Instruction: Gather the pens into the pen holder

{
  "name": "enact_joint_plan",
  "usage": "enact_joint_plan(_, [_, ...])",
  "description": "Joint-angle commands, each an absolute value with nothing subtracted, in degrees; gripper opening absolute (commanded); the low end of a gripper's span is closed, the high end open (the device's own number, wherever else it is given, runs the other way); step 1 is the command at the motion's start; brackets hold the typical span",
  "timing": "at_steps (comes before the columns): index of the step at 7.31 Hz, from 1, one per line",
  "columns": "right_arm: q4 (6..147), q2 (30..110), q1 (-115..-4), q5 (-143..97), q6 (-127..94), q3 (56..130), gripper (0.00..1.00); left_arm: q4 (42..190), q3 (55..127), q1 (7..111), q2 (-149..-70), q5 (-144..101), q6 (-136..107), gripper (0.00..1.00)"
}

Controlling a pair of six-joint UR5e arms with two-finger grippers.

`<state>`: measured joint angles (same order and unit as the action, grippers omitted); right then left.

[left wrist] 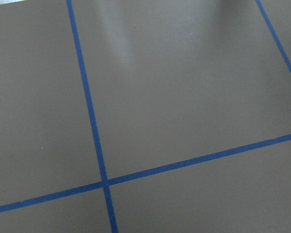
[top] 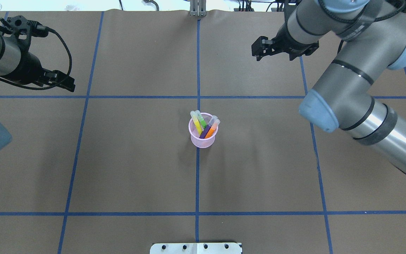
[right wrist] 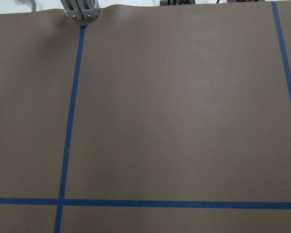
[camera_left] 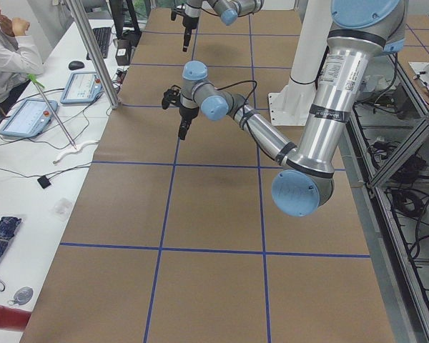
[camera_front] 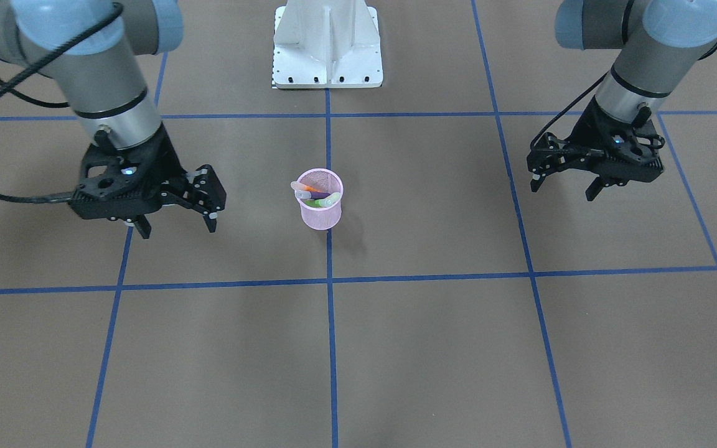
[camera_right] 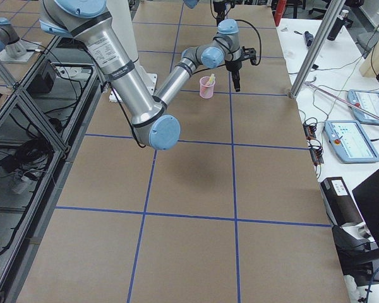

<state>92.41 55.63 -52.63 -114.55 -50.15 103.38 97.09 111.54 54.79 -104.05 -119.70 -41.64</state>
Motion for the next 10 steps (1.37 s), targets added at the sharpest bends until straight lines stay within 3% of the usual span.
enact_joint_plan(1, [92.9, 60.6, -61.2, -123.2, -36.3, 103.5, 0.99, 96.9, 111.9, 57.0, -97.7, -121.9, -40.3, 1.0])
enact_joint_plan(3, [93.1, 65.4, -66.9, -123.3, -25.3, 103.0, 0.99, 96.1, 111.3, 65.0, -90.6, -123.0, -23.3, 1.0])
enact_joint_plan(5, [93.3, 69.5, -73.1, -125.0, -14.1, 101.4, 1.0, 84.8, 111.0, 75.2, -89.7, -123.5, -5.2, 1.0])
enact_joint_plan(8, [93.2, 78.1, -81.6, -128.1, 3.5, 98.2, 1.0, 83.1, 102.2, 91.9, -87.9, -125.3, 16.3, 1.0])
enact_joint_plan(10, [92.8, 85.7, -85.7, -127.7, 6.1, 98.0, 1.0, 85.6, 99.8, 96.8, -83.0, -130.2, 18.0, 1.0])
